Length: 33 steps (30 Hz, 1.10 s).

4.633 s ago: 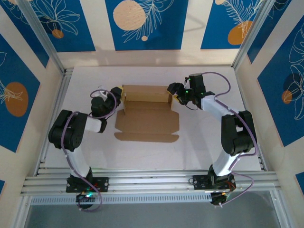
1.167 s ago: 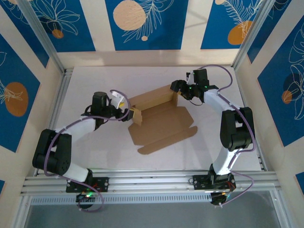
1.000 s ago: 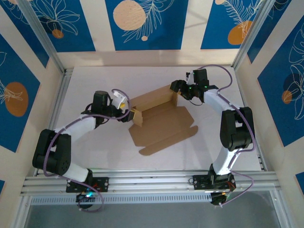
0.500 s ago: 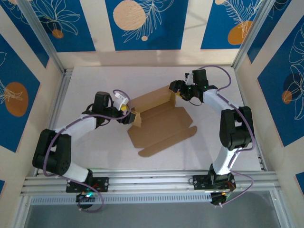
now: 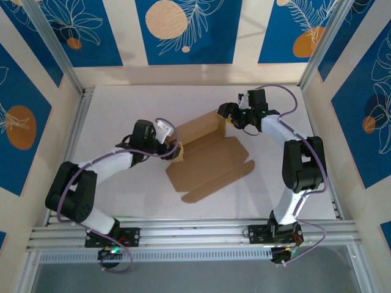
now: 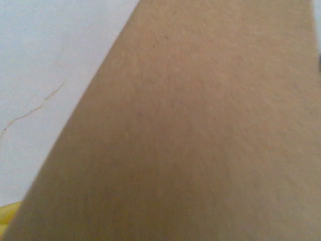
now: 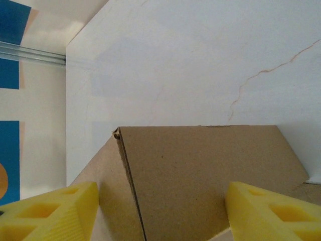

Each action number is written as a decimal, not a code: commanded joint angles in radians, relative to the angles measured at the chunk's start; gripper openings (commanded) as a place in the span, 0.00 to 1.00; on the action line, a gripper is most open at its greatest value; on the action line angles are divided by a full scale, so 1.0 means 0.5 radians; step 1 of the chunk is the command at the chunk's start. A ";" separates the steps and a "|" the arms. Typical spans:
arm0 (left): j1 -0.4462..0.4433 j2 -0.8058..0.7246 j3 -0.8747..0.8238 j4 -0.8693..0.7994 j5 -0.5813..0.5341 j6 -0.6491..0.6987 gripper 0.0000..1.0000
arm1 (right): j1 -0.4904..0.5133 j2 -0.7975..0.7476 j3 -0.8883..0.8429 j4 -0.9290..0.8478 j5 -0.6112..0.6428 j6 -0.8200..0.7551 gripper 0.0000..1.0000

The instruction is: Fold the paper box

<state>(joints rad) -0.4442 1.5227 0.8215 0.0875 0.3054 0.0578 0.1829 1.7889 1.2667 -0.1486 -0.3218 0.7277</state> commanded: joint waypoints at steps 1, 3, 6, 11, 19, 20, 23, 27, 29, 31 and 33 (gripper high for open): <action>-0.104 0.025 -0.048 0.229 -0.316 -0.026 0.71 | 0.071 0.030 -0.084 -0.105 -0.189 0.092 0.68; -0.117 0.002 -0.098 0.359 -0.388 -0.032 0.65 | 0.078 0.011 -0.113 -0.094 -0.177 0.100 0.68; -0.119 0.008 -0.149 0.507 -0.457 -0.060 0.55 | 0.085 -0.015 -0.155 -0.081 -0.161 0.129 0.68; -0.133 0.087 -0.158 0.607 -0.509 -0.070 0.42 | 0.098 -0.073 -0.231 -0.036 -0.127 0.240 0.67; -0.139 0.107 -0.131 0.678 -0.673 0.040 0.44 | 0.248 -0.257 -0.390 -0.039 0.107 0.581 0.67; -0.139 0.121 -0.118 0.676 -0.690 0.058 0.44 | 0.256 -0.288 -0.424 -0.026 0.121 0.636 0.68; -0.136 0.168 -0.075 0.666 -0.710 0.066 0.44 | 0.272 -0.379 -0.514 -0.020 0.144 0.775 0.67; -0.135 0.210 -0.035 0.690 -0.650 0.101 0.44 | 0.323 -0.500 -0.567 -0.073 0.186 0.869 0.67; -0.122 0.227 -0.017 0.694 -0.561 0.130 0.44 | 0.348 -0.553 -0.576 -0.108 0.215 0.863 0.68; -0.115 0.242 0.014 0.665 -0.457 0.188 0.44 | 0.350 -0.571 -0.509 -0.271 0.302 0.724 0.77; -0.109 0.265 0.042 0.642 -0.375 0.237 0.44 | 0.332 -0.586 -0.358 -0.550 0.487 0.447 0.82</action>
<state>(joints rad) -0.4732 1.6222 0.7998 0.4023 -0.0135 0.1085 0.2893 1.5124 1.0302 -0.1902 -0.0280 1.0447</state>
